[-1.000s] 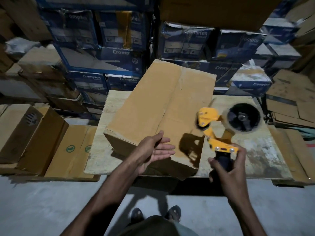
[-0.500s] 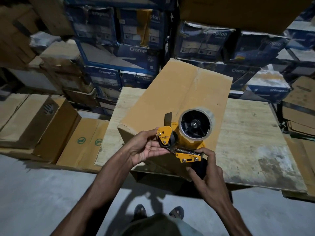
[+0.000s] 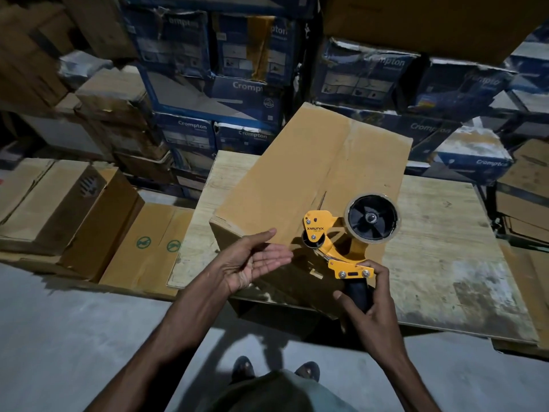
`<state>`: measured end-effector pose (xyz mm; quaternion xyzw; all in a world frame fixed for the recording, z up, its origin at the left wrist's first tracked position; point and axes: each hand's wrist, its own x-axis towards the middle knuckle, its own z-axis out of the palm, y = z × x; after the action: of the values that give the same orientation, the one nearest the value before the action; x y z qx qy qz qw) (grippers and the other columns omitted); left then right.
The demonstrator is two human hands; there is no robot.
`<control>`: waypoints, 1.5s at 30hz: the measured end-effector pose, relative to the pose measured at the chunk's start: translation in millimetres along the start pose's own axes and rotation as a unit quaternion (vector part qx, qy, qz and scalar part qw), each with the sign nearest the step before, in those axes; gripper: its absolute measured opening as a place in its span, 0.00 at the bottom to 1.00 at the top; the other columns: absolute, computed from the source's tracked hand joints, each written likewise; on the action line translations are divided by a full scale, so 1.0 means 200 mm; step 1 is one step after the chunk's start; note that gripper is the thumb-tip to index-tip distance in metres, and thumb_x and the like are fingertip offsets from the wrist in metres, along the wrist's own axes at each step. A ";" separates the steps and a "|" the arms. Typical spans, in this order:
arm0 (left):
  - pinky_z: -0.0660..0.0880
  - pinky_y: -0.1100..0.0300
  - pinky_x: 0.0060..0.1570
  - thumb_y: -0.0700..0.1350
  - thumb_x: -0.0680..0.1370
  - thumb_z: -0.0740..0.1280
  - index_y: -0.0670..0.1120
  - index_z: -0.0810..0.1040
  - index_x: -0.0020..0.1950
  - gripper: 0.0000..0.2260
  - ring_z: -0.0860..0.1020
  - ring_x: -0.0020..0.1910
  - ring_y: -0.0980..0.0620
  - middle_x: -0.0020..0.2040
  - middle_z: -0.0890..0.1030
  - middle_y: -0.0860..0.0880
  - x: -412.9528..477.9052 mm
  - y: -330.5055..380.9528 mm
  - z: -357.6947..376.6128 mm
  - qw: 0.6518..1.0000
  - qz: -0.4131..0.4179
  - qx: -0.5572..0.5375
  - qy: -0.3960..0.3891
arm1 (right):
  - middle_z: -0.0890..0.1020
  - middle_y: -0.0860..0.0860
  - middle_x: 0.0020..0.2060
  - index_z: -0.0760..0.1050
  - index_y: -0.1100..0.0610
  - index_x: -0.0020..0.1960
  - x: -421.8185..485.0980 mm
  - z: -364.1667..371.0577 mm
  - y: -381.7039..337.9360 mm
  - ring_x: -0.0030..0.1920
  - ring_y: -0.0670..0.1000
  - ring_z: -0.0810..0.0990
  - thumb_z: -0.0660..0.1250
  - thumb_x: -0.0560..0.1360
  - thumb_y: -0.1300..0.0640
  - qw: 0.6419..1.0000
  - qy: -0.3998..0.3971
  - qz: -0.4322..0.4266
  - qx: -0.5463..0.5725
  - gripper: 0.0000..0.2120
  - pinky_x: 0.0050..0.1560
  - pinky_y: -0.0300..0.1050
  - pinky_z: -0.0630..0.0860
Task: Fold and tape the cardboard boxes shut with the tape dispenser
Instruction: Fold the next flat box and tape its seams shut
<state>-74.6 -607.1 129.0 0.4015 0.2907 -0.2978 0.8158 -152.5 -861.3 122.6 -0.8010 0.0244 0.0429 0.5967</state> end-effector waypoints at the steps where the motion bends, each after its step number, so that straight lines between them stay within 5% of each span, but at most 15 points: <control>1: 0.85 0.57 0.35 0.45 0.73 0.76 0.29 0.82 0.59 0.22 0.88 0.42 0.42 0.54 0.84 0.30 0.01 0.00 0.01 1.000 -0.006 0.002 0.002 | 0.83 0.34 0.51 0.65 0.35 0.62 0.00 0.00 0.00 0.41 0.59 0.85 0.73 0.77 0.65 1.000 0.000 0.002 0.001 0.30 0.36 0.67 0.81; 4: 0.84 0.54 0.41 0.39 0.70 0.78 0.31 0.83 0.54 0.16 0.88 0.42 0.42 0.51 0.85 0.31 0.04 -0.03 0.02 0.999 -0.007 -0.031 0.013 | 0.84 0.36 0.48 0.64 0.36 0.62 -0.01 0.00 -0.01 0.42 0.63 0.84 0.72 0.78 0.65 1.000 -0.005 0.011 0.011 0.29 0.32 0.67 0.81; 8: 0.84 0.57 0.41 0.29 0.68 0.75 0.30 0.83 0.53 0.14 0.88 0.39 0.44 0.48 0.85 0.33 0.06 -0.05 0.01 0.997 -0.018 -0.079 0.004 | 0.84 0.42 0.47 0.64 0.41 0.65 -0.01 0.01 0.00 0.30 0.67 0.80 0.72 0.78 0.65 0.999 -0.002 0.019 0.025 0.28 0.28 0.68 0.78; 13: 0.83 0.62 0.32 0.31 0.69 0.77 0.33 0.82 0.53 0.13 0.86 0.35 0.48 0.47 0.84 0.34 0.03 -0.04 0.01 0.994 -0.052 -0.089 -0.022 | 0.85 0.39 0.46 0.64 0.39 0.65 0.00 0.01 0.00 0.34 0.67 0.81 0.72 0.78 0.65 0.999 -0.003 0.020 0.025 0.29 0.28 0.68 0.78; 16: 0.84 0.61 0.35 0.32 0.68 0.81 0.35 0.80 0.56 0.19 0.84 0.36 0.48 0.53 0.82 0.32 0.03 -0.07 0.00 0.992 -0.069 -0.091 -0.059 | 0.85 0.39 0.49 0.64 0.40 0.65 0.01 0.01 -0.01 0.36 0.66 0.82 0.72 0.78 0.66 1.000 -0.012 0.005 0.020 0.28 0.28 0.66 0.79; 19: 0.80 0.63 0.37 0.35 0.65 0.83 0.37 0.84 0.50 0.16 0.82 0.40 0.50 0.55 0.82 0.34 0.03 -0.10 0.00 0.989 -0.088 -0.058 -0.106 | 0.85 0.39 0.52 0.65 0.38 0.64 0.01 0.01 -0.02 0.35 0.58 0.84 0.72 0.77 0.66 1.000 -0.019 -0.010 0.018 0.29 0.29 0.57 0.81; 23: 0.72 0.68 0.27 0.36 0.64 0.84 0.37 0.85 0.49 0.16 0.74 0.29 0.56 0.40 0.80 0.45 0.03 -0.12 -0.01 0.979 -0.128 -0.023 -0.158 | 0.84 0.37 0.53 0.65 0.37 0.63 0.03 0.02 -0.03 0.41 0.51 0.86 0.73 0.77 0.66 0.999 -0.025 -0.018 0.023 0.30 0.34 0.42 0.79; 27: 0.82 0.60 0.40 0.34 0.66 0.82 0.36 0.84 0.48 0.13 0.83 0.37 0.49 0.46 0.83 0.41 0.02 -0.11 -0.01 0.982 -0.113 -0.039 -0.144 | 0.84 0.38 0.54 0.65 0.36 0.63 0.03 0.02 -0.02 0.45 0.53 0.86 0.73 0.77 0.66 0.999 -0.031 -0.019 0.026 0.30 0.35 0.39 0.79; 30: 0.81 0.51 0.50 0.33 0.75 0.72 0.32 0.83 0.49 0.04 0.87 0.45 0.38 0.51 0.84 0.31 0.01 -0.09 0.00 0.985 -0.109 -0.087 -0.102 | 0.84 0.37 0.53 0.65 0.37 0.63 0.03 0.01 -0.02 0.47 0.54 0.86 0.72 0.77 0.67 0.999 -0.036 -0.016 0.028 0.30 0.34 0.42 0.80; 33: 0.81 0.60 0.44 0.31 0.73 0.74 0.33 0.84 0.46 0.04 0.86 0.36 0.46 0.42 0.85 0.37 0.02 -0.10 -0.01 0.988 -0.087 -0.089 -0.093 | 0.84 0.38 0.53 0.65 0.38 0.64 0.02 0.01 -0.02 0.40 0.59 0.86 0.72 0.77 0.66 0.999 -0.038 -0.005 0.031 0.29 0.31 0.53 0.81; 39: 0.77 0.69 0.26 0.33 0.74 0.72 0.34 0.83 0.48 0.04 0.81 0.27 0.55 0.34 0.82 0.44 0.04 -0.09 -0.02 0.991 -0.102 -0.046 -0.070 | 0.84 0.40 0.53 0.63 0.45 0.68 0.03 0.01 0.02 0.30 0.56 0.83 0.72 0.77 0.66 0.998 -0.048 0.012 0.040 0.29 0.30 0.50 0.78; 45: 0.74 0.70 0.25 0.32 0.72 0.72 0.33 0.84 0.46 0.05 0.78 0.25 0.56 0.34 0.81 0.44 0.03 -0.04 -0.08 0.993 -0.107 0.008 -0.043 | 0.84 0.39 0.51 0.64 0.42 0.67 0.03 0.00 0.04 0.39 0.61 0.84 0.73 0.77 0.65 0.998 -0.063 -0.009 0.020 0.30 0.28 0.55 0.80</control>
<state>-79.6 -600.1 112.7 0.3615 0.2941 -0.4032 0.7876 -146.3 -864.0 114.1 -0.7850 -0.0198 0.0877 0.6129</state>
